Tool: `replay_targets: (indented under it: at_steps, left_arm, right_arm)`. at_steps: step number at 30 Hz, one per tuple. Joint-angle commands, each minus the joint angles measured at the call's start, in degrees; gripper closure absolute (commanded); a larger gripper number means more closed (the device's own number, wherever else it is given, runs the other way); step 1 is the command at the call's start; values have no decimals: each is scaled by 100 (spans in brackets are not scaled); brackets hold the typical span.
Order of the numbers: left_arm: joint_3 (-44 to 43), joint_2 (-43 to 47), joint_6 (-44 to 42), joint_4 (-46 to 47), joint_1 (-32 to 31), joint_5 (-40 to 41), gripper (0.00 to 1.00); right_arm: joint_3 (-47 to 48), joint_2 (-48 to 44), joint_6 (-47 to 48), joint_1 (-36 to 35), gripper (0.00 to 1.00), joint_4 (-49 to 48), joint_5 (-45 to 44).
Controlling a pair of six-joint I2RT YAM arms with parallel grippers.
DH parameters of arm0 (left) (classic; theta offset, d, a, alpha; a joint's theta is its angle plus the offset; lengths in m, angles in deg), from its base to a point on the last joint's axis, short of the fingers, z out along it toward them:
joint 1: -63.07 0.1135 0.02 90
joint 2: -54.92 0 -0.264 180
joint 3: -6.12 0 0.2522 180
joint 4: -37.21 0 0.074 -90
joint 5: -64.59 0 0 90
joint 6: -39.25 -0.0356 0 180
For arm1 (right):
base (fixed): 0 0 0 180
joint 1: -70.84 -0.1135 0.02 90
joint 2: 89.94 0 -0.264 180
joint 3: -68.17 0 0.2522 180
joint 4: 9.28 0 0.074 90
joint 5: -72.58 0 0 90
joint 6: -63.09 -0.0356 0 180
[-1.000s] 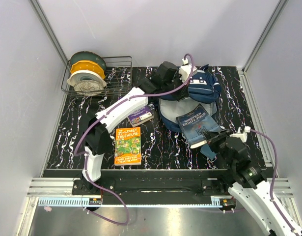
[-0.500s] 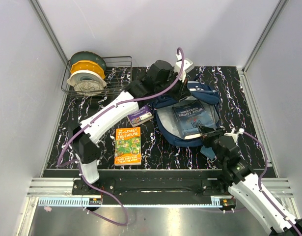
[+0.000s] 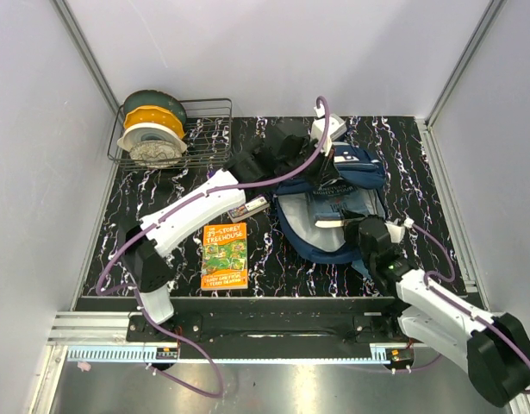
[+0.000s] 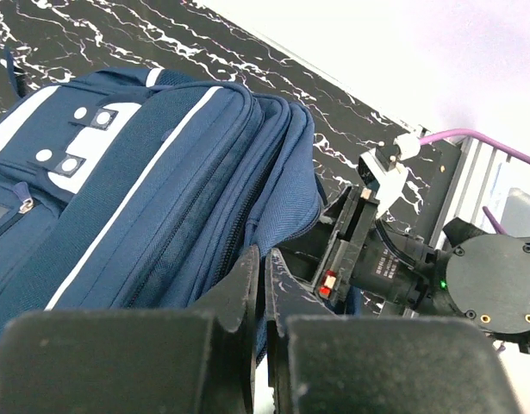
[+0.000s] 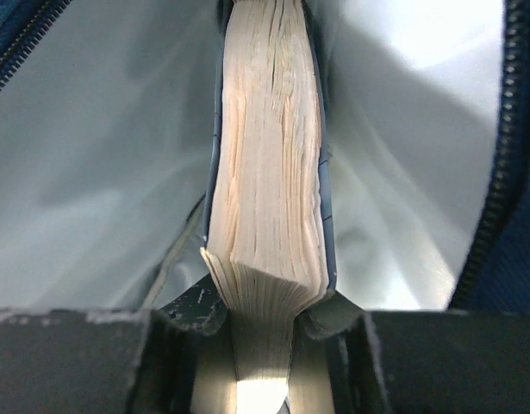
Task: Pack the student bag
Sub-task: Place the book in the student bag.
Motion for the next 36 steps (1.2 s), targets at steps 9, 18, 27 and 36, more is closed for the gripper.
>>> replay_targets:
  at_steps: [9, 18, 27, 36]
  left_arm:
    - [-85, 863, -247, 611, -99, 18, 100]
    - [-191, 943, -282, 514, -107, -597, 100]
    - [-32, 1022, -352, 707, -99, -563, 100]
    - [56, 952, -370, 664, -46, -237, 100]
  right_arm:
    - [1126, 874, 450, 64, 100, -1956, -136]
    - [1644, 1708, 301, 179, 100, -1437, -144]
    - [1689, 2913, 477, 170, 100, -2527, -108]
    - [1417, 3335, 758, 179, 32, -3106, 532]
